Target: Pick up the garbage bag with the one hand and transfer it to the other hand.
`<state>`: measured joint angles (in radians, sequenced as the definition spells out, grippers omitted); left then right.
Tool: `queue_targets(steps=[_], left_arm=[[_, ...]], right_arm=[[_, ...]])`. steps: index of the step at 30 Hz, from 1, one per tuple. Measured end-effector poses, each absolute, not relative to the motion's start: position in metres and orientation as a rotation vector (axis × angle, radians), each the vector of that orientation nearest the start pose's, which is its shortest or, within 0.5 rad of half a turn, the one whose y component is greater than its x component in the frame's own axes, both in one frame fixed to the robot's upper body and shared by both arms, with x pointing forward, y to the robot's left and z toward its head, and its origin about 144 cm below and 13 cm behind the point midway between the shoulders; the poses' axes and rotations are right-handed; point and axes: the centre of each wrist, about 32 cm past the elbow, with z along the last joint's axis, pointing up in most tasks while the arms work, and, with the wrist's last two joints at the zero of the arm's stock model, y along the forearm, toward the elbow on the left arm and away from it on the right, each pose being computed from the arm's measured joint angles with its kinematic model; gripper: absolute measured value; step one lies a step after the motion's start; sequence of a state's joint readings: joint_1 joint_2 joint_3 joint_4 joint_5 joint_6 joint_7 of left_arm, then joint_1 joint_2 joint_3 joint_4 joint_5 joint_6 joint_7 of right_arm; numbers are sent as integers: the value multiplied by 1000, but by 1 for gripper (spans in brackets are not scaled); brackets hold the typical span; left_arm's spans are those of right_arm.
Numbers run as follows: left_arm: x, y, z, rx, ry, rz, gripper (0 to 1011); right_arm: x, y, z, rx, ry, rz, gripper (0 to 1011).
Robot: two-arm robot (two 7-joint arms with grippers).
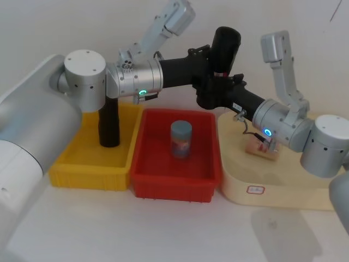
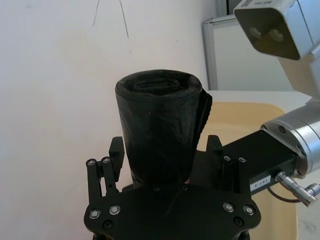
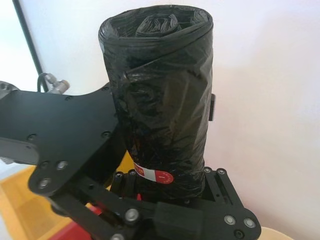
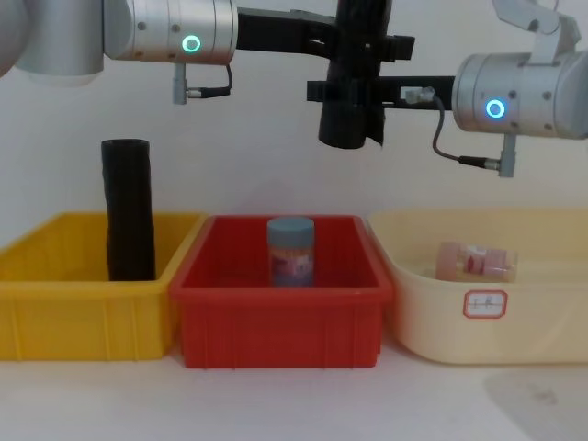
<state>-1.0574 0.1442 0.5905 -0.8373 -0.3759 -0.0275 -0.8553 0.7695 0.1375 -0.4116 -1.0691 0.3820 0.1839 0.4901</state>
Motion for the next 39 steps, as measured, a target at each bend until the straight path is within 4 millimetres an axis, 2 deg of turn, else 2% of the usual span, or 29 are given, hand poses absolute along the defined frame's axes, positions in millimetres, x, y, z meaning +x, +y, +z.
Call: queue_targets(steps=[19,39], left_arm=[[686,168,1358,78,-289,406,1002],[686,168,1358,78,-289,406,1001]], right_arm=[[632,-190,1303,-87,-28,-993,535],[609,-207,1324,-269,-100,-1304,533]])
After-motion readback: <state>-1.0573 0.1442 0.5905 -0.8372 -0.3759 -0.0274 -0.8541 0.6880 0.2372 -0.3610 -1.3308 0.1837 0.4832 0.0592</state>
